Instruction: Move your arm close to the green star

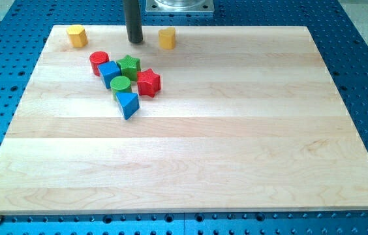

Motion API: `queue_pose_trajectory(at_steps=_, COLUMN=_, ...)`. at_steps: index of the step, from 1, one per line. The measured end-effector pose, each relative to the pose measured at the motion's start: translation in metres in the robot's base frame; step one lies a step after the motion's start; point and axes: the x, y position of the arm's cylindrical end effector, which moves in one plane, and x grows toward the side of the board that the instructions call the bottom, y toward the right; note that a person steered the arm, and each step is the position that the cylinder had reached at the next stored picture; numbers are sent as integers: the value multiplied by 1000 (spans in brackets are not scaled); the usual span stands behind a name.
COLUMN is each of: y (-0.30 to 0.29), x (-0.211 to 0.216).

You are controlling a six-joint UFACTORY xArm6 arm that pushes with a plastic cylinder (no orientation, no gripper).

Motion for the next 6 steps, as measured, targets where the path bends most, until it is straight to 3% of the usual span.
queue_pose_trajectory(at_steps=1, y=88, x=1)
queue_pose_trajectory(at_steps=4, y=93, x=11)
queue_pose_trajectory(at_steps=6, y=51, x=8)
